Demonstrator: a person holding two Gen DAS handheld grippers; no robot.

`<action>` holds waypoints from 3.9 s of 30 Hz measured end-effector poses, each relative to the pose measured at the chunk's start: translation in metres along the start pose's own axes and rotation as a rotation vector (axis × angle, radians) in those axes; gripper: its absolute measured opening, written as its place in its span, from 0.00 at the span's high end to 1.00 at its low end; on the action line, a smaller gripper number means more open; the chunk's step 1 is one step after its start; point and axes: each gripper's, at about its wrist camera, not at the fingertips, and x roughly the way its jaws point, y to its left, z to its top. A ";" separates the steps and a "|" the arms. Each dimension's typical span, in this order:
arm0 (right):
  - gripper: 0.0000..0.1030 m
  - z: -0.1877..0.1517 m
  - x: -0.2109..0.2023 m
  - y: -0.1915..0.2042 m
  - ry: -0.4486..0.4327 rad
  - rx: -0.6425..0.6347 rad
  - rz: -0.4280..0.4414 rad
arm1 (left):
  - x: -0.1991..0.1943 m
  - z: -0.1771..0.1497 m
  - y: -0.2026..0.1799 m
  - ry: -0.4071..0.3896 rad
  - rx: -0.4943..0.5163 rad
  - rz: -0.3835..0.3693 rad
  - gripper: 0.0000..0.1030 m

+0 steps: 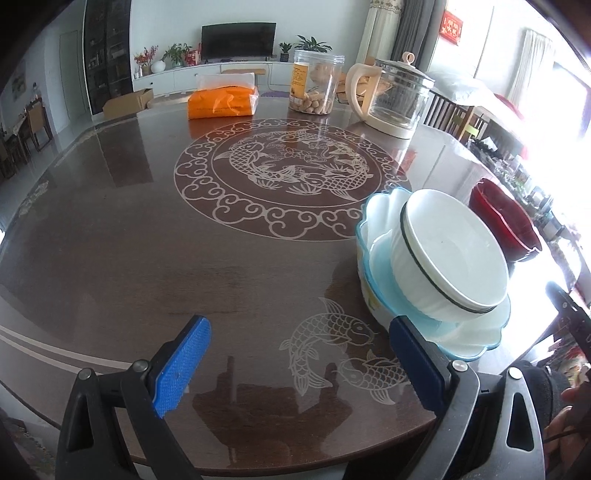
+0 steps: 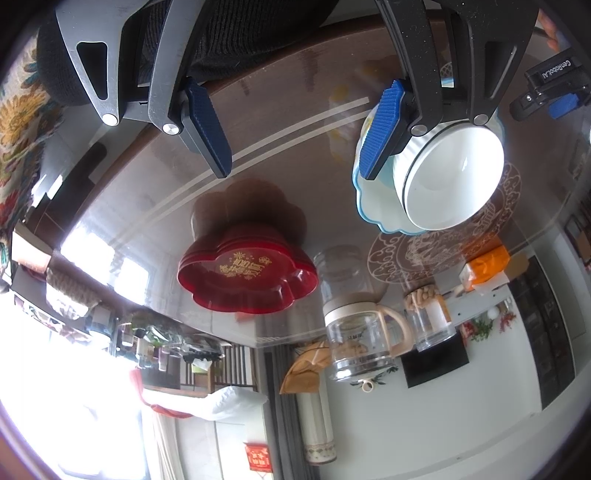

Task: Organize plates and bowls
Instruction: 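Move both grippers to the scalloped bowl stack and close on its rim, then lift the bowl stack and lower it onto the red plate stack, then open both grippers and pull them back from the stacked dishes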

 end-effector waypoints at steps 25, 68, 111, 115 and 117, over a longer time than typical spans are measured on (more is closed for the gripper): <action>0.56 0.015 0.054 0.026 0.214 -0.158 0.186 | 0.033 -0.001 -0.018 -0.034 -0.030 -0.166 0.39; 0.85 0.060 0.068 0.013 0.213 -0.047 0.342 | 0.036 0.071 -0.061 -0.028 -0.082 -0.276 0.84; 0.34 0.131 0.091 -0.161 -0.030 0.197 0.049 | 0.076 0.130 -0.215 -0.185 0.237 -0.154 0.18; 0.26 0.121 0.050 -0.157 -0.049 0.223 -0.017 | 0.031 0.107 -0.214 -0.276 0.345 -0.047 0.06; 0.26 0.109 0.031 -0.149 -0.029 0.220 -0.053 | 0.007 0.093 -0.211 -0.289 0.362 -0.056 0.00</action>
